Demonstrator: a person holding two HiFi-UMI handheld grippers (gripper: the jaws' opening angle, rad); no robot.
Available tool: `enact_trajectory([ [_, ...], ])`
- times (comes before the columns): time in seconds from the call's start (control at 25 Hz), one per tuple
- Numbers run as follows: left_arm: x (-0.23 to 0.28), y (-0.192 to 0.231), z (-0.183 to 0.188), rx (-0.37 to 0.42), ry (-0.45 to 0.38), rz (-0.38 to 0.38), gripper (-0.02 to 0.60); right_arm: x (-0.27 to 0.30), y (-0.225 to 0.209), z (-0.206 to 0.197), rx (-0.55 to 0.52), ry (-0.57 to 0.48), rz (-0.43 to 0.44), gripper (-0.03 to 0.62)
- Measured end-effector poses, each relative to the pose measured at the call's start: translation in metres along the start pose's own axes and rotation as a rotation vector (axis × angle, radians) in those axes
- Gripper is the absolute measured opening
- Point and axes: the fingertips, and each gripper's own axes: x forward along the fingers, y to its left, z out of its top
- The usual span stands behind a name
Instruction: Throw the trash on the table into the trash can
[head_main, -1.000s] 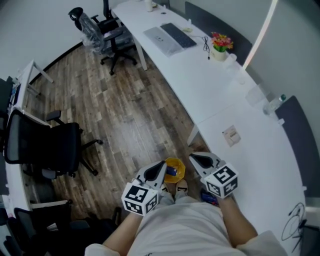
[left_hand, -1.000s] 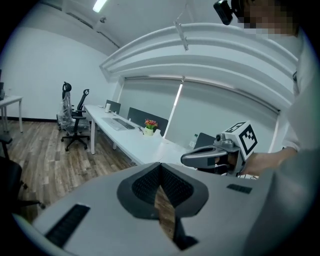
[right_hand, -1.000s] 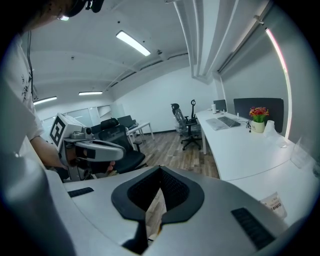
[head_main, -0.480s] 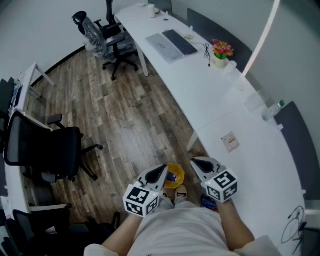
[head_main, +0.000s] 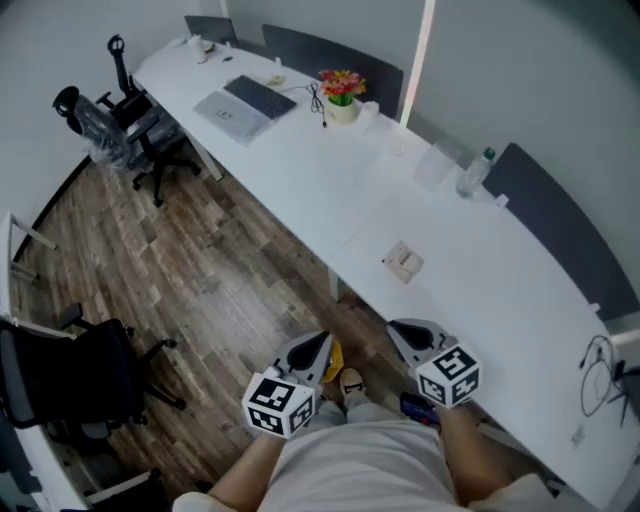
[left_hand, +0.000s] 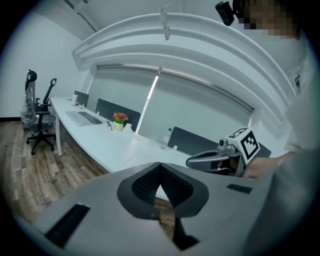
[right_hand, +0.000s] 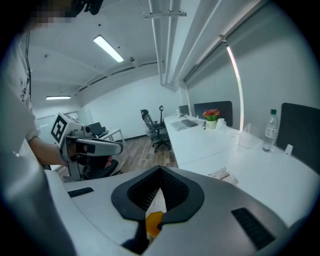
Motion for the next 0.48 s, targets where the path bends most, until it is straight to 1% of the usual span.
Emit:
enact_trajectory([
  [0.12, 0.02, -0.016, 0.006, 0.021, 0.012, -0.049, 0.002, -0.024, -0.023, -0.008, 0.037, -0.014, -0.073, 0.031],
  [0.24, 0.034, -0.029, 0.008, 0.037, 0.025, -0.084, 0.002, -0.042, -0.043, -0.014, 0.062, -0.023, -0.128, 0.031],
  [0.36, 0.043, -0.033, 0.009, 0.048, 0.034, -0.095, 0.002, -0.051, -0.06, -0.019, 0.077, -0.026, -0.159, 0.031],
  [0.48, 0.046, -0.03, 0.01, 0.04, 0.034, -0.084, 0.002, -0.051, -0.073, -0.019, 0.083, -0.027, -0.172, 0.031],
])
